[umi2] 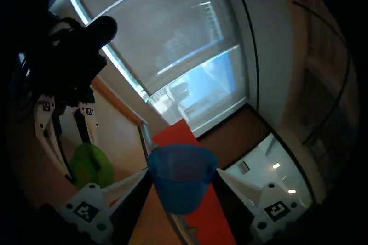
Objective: Pour water
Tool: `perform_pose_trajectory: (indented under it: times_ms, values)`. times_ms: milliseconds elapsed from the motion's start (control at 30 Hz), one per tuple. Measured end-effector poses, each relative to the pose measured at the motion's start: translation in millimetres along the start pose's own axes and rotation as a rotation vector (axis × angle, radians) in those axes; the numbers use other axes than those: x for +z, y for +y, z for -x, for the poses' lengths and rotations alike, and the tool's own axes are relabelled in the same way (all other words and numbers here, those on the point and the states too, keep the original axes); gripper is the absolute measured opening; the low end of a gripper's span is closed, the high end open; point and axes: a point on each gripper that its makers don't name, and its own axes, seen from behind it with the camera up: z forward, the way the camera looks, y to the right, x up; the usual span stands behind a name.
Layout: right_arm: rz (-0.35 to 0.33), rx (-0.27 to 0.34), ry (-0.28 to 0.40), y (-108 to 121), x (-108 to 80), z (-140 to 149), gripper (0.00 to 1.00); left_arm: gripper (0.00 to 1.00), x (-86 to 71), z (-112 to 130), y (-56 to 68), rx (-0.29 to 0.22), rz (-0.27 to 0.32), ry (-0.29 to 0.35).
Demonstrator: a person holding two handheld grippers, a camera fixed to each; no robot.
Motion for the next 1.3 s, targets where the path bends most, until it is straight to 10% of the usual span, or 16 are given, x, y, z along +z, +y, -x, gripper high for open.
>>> perform_pose_trajectory:
  times_ms: [667, 1300]
  values:
    - [-0.086, 0.729, -0.042, -10, -9.2, 13, 0.88, 0.81, -6.0, -9, -5.6, 0.023, -0.018, 0.003]
    - [-0.163, 0.924, -0.050, -17, -22.4, 24, 0.88, 0.81, -9.0, -7, -17.1, 0.045, -0.036, -0.028]
